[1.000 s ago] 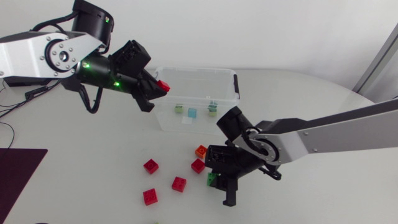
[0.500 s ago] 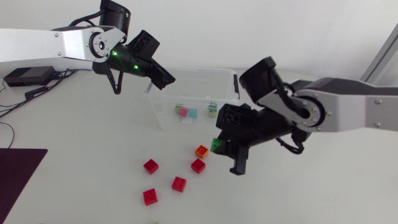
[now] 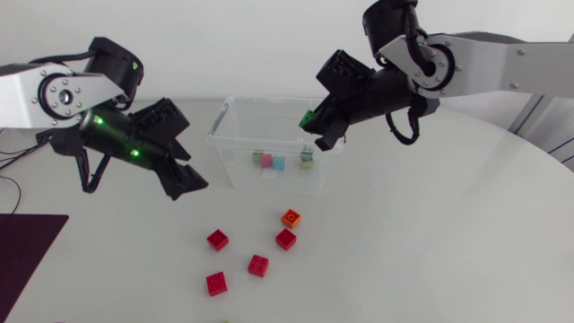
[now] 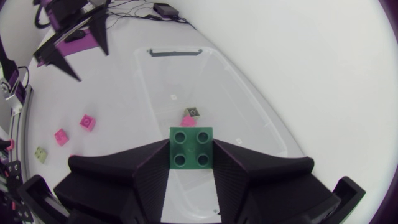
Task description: Pick up the duplo bricks and place them in the container
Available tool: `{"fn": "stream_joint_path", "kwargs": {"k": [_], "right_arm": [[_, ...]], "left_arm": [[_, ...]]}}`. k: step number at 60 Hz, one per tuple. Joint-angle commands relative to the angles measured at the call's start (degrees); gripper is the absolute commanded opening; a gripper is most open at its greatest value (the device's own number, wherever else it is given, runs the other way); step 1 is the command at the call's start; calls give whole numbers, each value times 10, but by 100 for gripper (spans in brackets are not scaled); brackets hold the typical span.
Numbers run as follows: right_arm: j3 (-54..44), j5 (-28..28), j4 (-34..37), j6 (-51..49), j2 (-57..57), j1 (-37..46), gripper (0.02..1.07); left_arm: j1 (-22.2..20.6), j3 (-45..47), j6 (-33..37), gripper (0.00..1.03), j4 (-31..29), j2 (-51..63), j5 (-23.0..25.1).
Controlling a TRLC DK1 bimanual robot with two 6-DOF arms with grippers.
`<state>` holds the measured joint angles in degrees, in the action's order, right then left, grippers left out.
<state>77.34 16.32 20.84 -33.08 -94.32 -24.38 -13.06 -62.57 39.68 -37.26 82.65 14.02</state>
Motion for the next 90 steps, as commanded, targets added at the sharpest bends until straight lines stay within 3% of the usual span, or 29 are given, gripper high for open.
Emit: {"fn": "stream_joint_path", "kwargs": {"k": [1,15,18,19,20,23,42,51,54,58,62,63,68,80,90], "right_arm": [[33,2,-19,27,-38,12,17],[119,-10,-56,76,-123,36,20],[137,-29,-62,83,-139,36,39],[143,-36,-64,90,-145,36,63],[145,-40,-64,92,-145,36,75],[145,-48,-64,95,-144,35,91],[16,-91,-79,124,-15,10,92],[-72,-132,-81,144,58,-31,92],[-104,-133,-74,149,78,-48,92],[-134,-146,-74,160,86,-63,92],[-158,-148,-76,177,85,-71,92],[-163,-149,-76,178,82,-75,92],[-190,-156,-79,195,57,-89,87],[-207,-153,-80,204,-2,-100,87],[-208,-152,-88,202,26,-96,87]], "left_arm": [[-13,43,32,97,-14,-19,-10],[-58,101,7,97,-12,14,-29],[-70,104,-3,97,-5,26,-38],[-73,101,-13,97,2,41,-42],[-74,100,-15,97,3,45,-42],[-77,90,-31,97,7,71,-51],[-109,50,-97,96,15,162,-77],[-112,39,-113,85,17,197,-89],[-108,37,-116,80,17,205,-93],[-106,35,-119,65,18,212,-94],[-107,32,-125,44,17,217,-94],[-107,32,-128,33,18,218,-94],[-107,31,-129,31,18,221,-94],[-104,34,-130,30,2,175,-94],[-94,39,-123,30,-12,118,-94]]}}
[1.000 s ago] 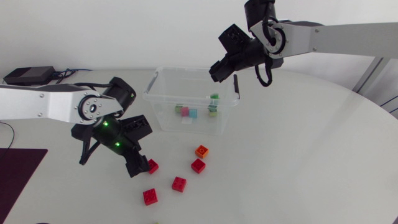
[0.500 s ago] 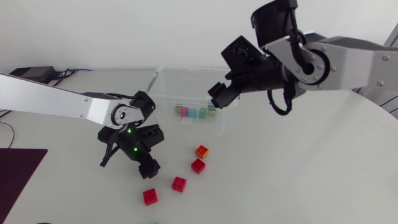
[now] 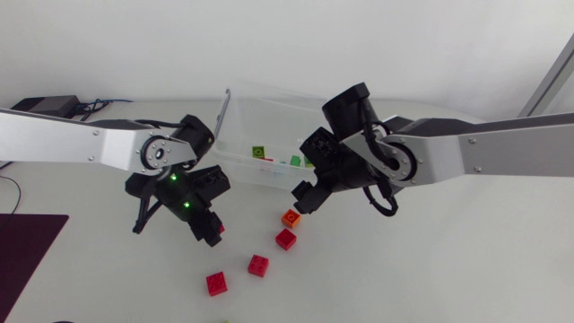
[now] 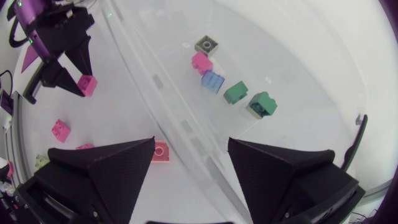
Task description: Pick up the duplo bricks and place them in the container
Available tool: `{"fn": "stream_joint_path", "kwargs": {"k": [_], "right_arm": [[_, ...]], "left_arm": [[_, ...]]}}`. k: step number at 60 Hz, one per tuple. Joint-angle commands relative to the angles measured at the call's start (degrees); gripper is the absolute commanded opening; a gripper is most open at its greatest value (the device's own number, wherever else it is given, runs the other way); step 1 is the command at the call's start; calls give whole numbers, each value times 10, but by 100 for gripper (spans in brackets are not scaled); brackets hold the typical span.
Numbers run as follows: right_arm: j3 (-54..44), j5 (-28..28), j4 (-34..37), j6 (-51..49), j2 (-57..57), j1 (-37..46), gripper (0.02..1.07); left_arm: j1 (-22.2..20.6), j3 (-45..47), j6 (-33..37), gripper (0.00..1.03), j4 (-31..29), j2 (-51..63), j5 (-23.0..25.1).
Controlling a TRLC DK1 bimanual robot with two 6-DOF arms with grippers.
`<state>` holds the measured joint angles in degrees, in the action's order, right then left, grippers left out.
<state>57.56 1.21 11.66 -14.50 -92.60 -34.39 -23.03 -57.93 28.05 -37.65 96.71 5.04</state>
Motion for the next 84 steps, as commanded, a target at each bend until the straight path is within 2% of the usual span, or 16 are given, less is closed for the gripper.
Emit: {"fn": "stream_joint_path", "kwargs": {"k": [1,20,23,31,41,53,62,68,75,78,84], "right_arm": [[-8,-1,4,16,10,6,87],[70,0,21,-27,41,22,88],[87,0,29,-29,61,22,95],[97,3,45,-27,126,13,100],[61,3,92,-10,210,-26,99],[-58,4,103,7,266,-74,97],[-130,9,45,-8,223,-64,87],[-134,36,8,-26,160,-24,81],[-117,38,-38,-46,86,2,81],[-100,37,-50,-54,56,13,81],[-68,39,-57,-65,15,26,81]], "left_arm": [[5,-7,-7,30,-8,-22,-3],[-10,-3,-11,30,-8,-13,1],[-11,1,-11,30,-6,-13,1],[-12,9,-12,30,-6,-29,1],[-17,13,-12,30,-9,-83,1],[-12,-40,-12,30,-39,-158,0],[-13,-94,-10,30,-43,-194,0],[-12,-119,-11,30,-5,-203,0],[-11,-148,-12,30,26,-193,7],[-11,-160,-16,30,45,-179,32],[-11,-177,-27,30,81,-147,48]]}}
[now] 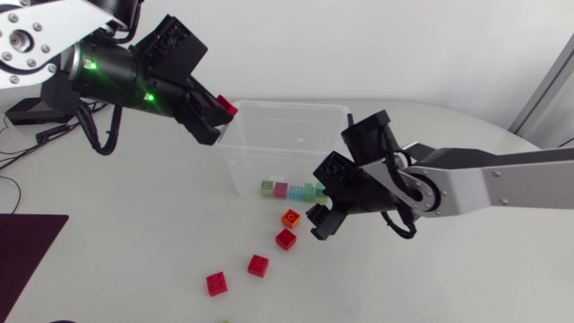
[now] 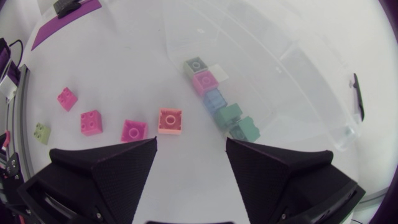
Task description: Pick up the duplo bricks and place them in the container
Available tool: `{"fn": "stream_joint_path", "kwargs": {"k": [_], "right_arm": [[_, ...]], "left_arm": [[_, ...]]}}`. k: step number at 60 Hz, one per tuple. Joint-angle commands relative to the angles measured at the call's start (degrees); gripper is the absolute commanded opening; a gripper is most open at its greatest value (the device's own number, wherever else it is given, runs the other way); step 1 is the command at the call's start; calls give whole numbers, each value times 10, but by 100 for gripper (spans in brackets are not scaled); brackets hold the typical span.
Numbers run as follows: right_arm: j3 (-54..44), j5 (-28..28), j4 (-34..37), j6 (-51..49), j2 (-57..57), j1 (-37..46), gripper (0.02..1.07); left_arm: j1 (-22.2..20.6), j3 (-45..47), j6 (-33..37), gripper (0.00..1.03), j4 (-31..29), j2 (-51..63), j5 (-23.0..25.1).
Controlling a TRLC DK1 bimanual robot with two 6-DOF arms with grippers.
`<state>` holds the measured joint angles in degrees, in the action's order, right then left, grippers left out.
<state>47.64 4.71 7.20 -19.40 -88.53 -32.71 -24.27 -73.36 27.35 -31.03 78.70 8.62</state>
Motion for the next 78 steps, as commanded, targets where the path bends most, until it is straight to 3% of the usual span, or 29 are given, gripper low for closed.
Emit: {"fn": "stream_joint_path", "kwargs": {"k": [1,18,19,20,23,27,41,59,78], "right_arm": [[36,5,-13,-18,-31,11,81],[102,15,-10,-38,-86,30,81],[98,15,-8,-35,-83,26,82],[97,15,-8,-35,-81,24,82],[87,15,-7,-31,-76,15,82],[76,15,-8,-26,-75,5,85],[53,7,-16,-20,-83,-22,86],[-2,-16,-21,4,6,-26,86],[-13,-39,-46,26,-67,-54,86]], "left_arm": [[2,-24,-20,30,15,35,13],[10,-88,-27,36,77,168,29],[13,-93,-28,50,77,176,36],[13,-93,-27,54,77,176,38],[15,-88,-27,82,76,175,42],[21,-80,-25,96,76,161,42],[54,-39,-16,98,49,65,75],[66,96,31,98,30,-57,81],[66,219,127,98,-28,-125,81]]}}
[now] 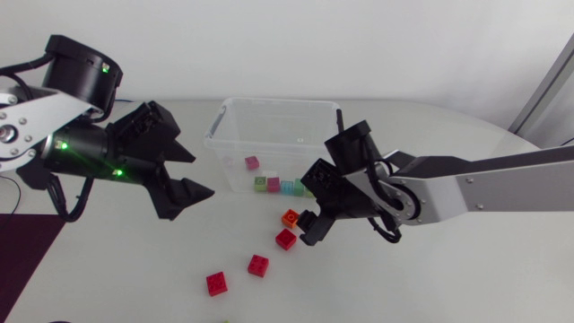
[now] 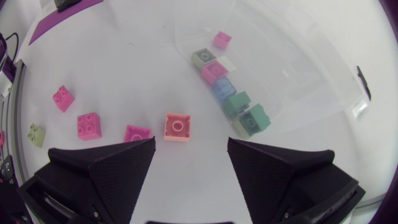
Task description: Pick up the duplo bricks and place them in the container
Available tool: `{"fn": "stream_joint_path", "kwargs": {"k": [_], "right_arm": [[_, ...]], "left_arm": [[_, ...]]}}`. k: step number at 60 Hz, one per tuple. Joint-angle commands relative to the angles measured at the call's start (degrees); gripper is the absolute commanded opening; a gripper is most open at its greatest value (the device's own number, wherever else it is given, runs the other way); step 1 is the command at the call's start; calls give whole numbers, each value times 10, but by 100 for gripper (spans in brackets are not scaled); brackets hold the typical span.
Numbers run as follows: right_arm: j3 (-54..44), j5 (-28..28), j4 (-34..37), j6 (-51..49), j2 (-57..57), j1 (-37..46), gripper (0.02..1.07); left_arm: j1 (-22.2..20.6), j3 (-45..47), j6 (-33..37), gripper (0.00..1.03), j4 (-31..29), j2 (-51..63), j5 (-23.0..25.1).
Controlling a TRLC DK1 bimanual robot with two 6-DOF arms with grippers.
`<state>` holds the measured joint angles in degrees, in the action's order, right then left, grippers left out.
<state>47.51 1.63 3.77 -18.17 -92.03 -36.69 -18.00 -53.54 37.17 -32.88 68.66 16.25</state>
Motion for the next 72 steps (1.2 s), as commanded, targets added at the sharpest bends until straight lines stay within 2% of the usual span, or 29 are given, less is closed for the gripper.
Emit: {"fn": "stream_joint_path", "kwargs": {"k": [1,24,39,45,58,66,72], "right_arm": [[-8,-10,-11,15,-39,-16,86],[38,-29,-22,10,-110,-29,86],[57,-25,17,8,-107,-45,86],[39,-10,43,-2,-69,-66,86],[21,45,90,-114,-31,-71,86],[54,74,162,-156,-45,-79,86],[72,80,170,-176,-68,-82,86]], "left_arm": [[3,24,31,98,-12,-27,4],[12,115,84,98,-24,-66,4],[18,134,106,98,-32,-71,-2],[18,133,108,98,-34,-71,-3],[15,138,111,98,-31,-69,-3],[6,144,111,98,-34,-67,-6],[1,153,120,98,-45,-67,-9]]}}
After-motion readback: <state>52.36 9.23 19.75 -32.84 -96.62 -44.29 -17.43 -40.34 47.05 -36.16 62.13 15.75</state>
